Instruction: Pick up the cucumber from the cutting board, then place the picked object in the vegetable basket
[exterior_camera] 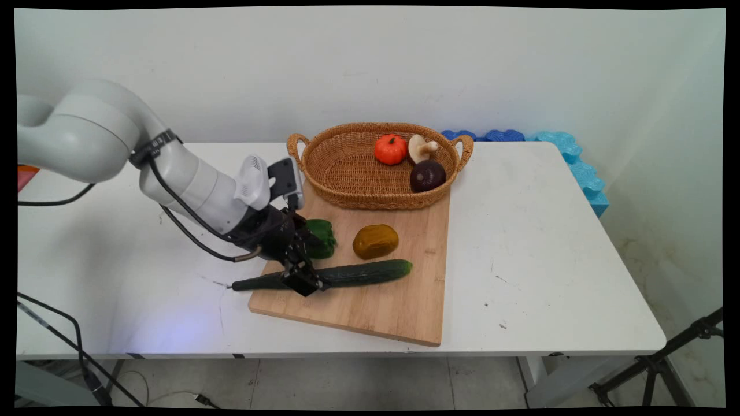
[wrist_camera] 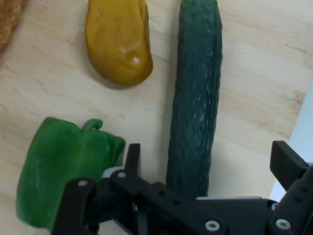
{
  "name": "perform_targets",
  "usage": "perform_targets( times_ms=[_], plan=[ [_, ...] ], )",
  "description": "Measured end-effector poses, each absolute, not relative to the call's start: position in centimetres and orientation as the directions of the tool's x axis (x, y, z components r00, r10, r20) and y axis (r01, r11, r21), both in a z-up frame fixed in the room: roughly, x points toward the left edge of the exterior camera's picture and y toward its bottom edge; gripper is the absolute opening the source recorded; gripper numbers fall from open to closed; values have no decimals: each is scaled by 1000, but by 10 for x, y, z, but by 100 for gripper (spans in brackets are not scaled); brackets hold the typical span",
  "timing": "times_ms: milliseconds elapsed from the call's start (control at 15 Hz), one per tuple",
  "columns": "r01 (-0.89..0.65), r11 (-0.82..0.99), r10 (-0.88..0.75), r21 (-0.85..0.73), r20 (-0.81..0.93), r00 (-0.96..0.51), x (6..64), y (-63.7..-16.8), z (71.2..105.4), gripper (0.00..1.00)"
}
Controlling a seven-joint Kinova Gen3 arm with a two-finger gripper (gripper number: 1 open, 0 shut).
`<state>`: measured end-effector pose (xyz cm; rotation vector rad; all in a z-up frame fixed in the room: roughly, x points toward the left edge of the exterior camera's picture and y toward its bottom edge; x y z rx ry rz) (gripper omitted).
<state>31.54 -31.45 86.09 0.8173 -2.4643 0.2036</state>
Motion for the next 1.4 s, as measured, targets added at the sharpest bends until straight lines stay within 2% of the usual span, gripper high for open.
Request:
perform_targets(
  times_ms=[800,867,1400],
  plan=[
    [-552,833,-466,-10,524,-713,309,-321,831,100],
    [-549,836,-463,-12,522,-716,308,-321,830,0],
    [-497,868,-425,-7,510,-748,306,-316,827,0]
  ],
)
